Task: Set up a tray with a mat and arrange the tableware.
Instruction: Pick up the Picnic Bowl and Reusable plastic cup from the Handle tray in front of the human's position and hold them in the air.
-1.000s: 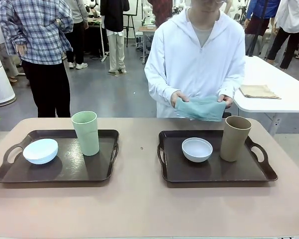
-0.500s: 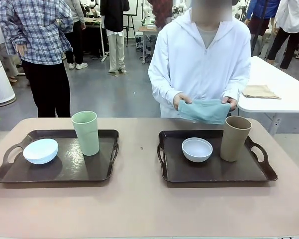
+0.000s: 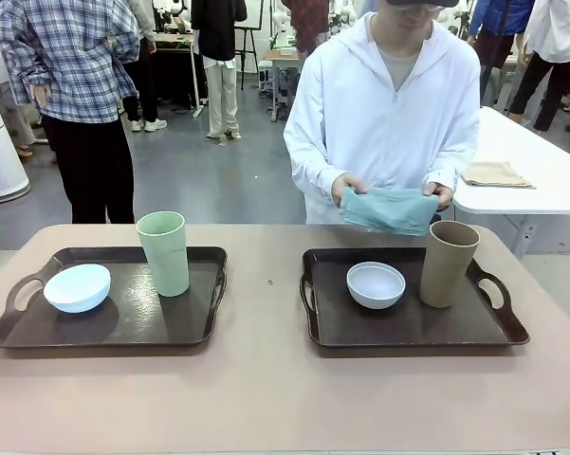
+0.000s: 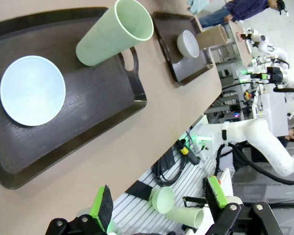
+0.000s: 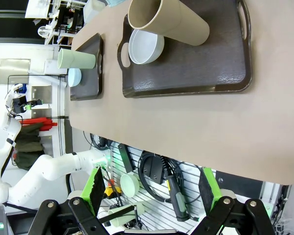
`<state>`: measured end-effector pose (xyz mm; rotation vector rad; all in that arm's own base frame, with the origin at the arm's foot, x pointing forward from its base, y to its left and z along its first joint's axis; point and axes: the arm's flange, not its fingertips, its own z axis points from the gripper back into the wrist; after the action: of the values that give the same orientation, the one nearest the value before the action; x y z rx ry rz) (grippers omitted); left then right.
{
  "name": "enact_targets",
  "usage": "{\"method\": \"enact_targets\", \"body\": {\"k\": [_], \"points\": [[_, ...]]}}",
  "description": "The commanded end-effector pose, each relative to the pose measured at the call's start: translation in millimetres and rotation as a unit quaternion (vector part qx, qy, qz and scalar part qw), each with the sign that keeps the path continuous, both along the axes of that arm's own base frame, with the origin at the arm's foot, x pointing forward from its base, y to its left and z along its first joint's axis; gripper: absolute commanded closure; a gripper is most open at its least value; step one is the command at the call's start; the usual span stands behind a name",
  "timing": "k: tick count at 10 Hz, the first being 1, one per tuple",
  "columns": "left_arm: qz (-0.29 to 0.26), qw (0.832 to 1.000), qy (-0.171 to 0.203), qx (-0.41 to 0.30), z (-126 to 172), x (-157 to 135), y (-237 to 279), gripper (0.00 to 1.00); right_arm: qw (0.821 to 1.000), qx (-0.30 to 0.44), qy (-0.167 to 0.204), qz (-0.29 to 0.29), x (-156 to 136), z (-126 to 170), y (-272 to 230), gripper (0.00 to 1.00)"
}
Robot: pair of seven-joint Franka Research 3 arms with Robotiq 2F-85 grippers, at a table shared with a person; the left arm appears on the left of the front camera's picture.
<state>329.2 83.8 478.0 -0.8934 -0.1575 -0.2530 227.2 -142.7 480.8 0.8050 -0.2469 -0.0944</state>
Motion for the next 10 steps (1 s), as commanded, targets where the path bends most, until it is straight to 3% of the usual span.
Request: {"method": "enact_targets", "body": {"k": [1, 4, 5, 7, 8, 10], "points": [[-0.002, 1.000, -0.009, -0.010, -3, -2, 0, 0.00, 1.000, 0.011, -0.009, 0.007, 0, -1, 1, 0.00], [0.000, 1.000, 0.000, 0.000, 0, 0, 0, 0.00, 1.000, 0.000, 0.000, 0.000, 0, 0, 0, 0.00], [0.006, 1.000, -0.019, -0.005, -5, 13, 2, 0.00, 0.999, 0.023, -0.034, 0.003, 4, 3, -6, 0.00], [0.000, 0.995, -0.075, 0.069, 19, 22, -22, 0.00, 0.998, -0.038, -0.032, -0.027, 15, 12, -6, 0.00], [-0.023, 0.987, -0.108, 0.118, 34, 26, -41, 0.00, 0.997, -0.044, -0.051, -0.032, 26, 23, -5, 0.00], [-0.064, 0.973, -0.128, 0.179, 62, 42, -90, 0.00, 0.990, -0.081, -0.111, 0.010, 52, 40, 7, 0.00]]}}
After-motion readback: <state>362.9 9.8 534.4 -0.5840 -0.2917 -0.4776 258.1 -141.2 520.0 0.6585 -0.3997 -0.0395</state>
